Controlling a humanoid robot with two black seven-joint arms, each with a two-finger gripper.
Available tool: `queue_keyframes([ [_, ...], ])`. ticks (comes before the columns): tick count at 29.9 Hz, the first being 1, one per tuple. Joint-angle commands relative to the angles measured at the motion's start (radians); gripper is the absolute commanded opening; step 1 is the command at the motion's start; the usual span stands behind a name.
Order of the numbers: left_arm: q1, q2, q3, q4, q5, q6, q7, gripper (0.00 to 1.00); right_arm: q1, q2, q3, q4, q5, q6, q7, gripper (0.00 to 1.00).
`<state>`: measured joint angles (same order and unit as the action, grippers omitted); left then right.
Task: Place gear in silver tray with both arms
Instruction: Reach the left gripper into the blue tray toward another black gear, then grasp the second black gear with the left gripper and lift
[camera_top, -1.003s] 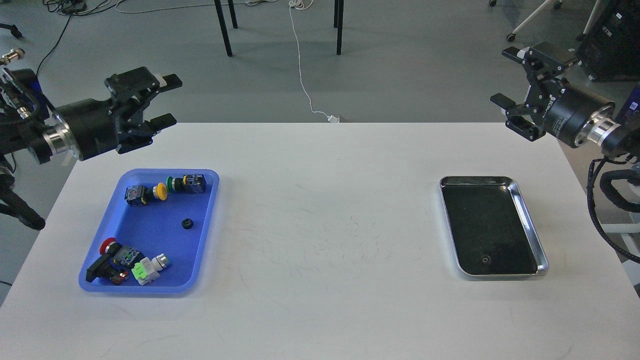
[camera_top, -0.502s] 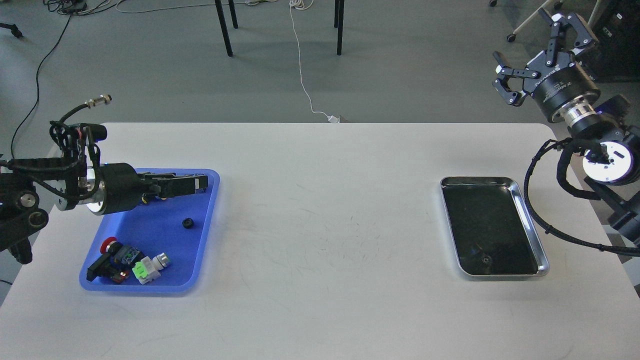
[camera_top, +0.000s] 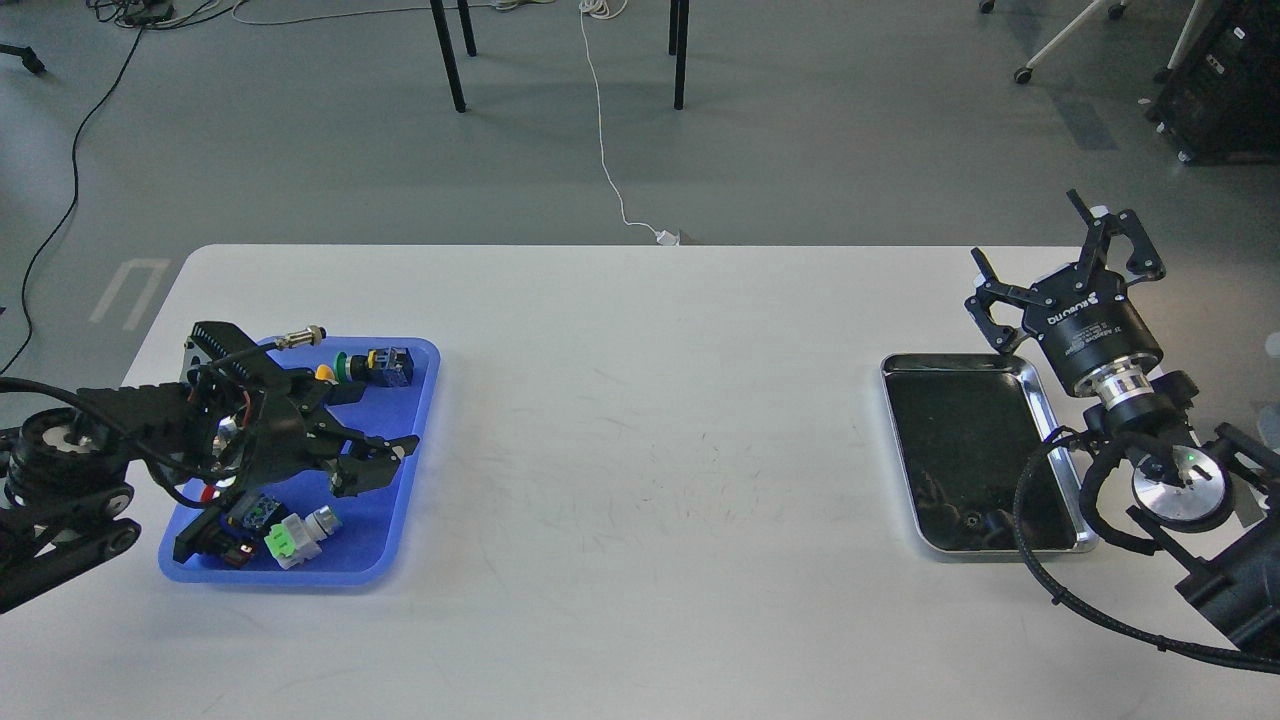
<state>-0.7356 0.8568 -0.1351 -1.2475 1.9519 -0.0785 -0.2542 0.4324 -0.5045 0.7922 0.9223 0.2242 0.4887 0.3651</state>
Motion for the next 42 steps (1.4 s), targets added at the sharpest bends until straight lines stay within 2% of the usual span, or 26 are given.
queue_keyframes([
  [1, 0.018, -0.019, 0.002, 0.043, -0.002, 0.0, -0.002, 0.71, -0.064, -0.019, 0.036, 0.065, 0.0, 0.0, 0.0, 0.96],
  [11, 0.03, -0.015, 0.002, 0.082, 0.004, 0.002, -0.002, 0.53, -0.101, -0.037, 0.067, 0.113, -0.002, 0.0, 0.0, 0.96],
  [35, 0.032, -0.047, 0.008, 0.102, 0.016, -0.004, -0.002, 0.51, -0.104, -0.039, 0.065, 0.107, -0.012, 0.0, 0.0, 0.96],
  [42, 0.028, -0.054, 0.029, 0.14, 0.016, -0.003, -0.002, 0.51, -0.104, -0.039, 0.07, 0.109, -0.012, 0.0, 0.0, 0.96],
])
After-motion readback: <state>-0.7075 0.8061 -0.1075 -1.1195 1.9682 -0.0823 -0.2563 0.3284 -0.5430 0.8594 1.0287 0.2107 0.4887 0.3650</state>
